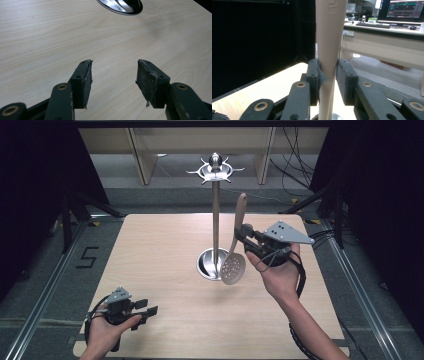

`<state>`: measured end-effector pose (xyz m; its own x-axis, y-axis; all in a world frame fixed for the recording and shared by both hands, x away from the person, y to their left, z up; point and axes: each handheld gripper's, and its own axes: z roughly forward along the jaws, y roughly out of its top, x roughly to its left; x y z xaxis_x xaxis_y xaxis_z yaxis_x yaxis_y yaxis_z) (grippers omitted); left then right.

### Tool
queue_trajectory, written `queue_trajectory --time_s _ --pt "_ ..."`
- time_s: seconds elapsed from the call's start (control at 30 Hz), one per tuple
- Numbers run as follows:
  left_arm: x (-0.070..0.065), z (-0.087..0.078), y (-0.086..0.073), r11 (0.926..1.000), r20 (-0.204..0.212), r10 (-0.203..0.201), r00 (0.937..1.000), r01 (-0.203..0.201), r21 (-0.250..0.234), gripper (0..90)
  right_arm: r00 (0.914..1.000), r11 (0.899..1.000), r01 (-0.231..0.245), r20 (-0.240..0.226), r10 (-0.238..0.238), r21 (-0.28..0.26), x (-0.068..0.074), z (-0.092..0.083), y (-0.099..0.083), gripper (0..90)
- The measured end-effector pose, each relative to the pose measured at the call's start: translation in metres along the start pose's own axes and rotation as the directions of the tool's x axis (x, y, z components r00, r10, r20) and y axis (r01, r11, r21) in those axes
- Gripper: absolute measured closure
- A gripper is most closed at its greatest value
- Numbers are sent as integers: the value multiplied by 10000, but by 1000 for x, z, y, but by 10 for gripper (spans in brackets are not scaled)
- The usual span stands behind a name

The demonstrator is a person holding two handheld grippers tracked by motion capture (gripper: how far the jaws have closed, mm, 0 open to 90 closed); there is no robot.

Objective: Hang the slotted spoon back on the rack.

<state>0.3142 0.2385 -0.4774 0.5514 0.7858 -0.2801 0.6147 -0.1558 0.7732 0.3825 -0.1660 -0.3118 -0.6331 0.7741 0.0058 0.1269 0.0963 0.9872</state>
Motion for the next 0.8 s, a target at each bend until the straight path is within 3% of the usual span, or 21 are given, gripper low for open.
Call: queue_trajectory --time_s 0.1,0.27,0.33,0.5,0.57,0.8 --pt "0 0 0 10000 4 -2 10000 2 -5 450 9999 9999 -125 37 125 53 2 1 1 735" --pt "0 0 0 10000 -2 -8 10000 8 0 450 9995 9996 257 168 -254 -150 0 3 4 735" --pt "0 0 0 10000 5 10 10000 -10 -6 451 9998 9998 -202 21 202 3 3 4 5 735" --pt "0 0 0 10000 7 11 10000 -11 -4 450 9999 9999 73 89 -72 -141 1 5 7 735" --pt "0 0 0 10000 10 10 10000 -10 0 450 9997 9998 -219 104 219 -44 3 5 8 735" --pt "0 0 0 10000 12 24 10000 -24 3 450 9996 9996 -266 64 266 -54 5 7 9 735"
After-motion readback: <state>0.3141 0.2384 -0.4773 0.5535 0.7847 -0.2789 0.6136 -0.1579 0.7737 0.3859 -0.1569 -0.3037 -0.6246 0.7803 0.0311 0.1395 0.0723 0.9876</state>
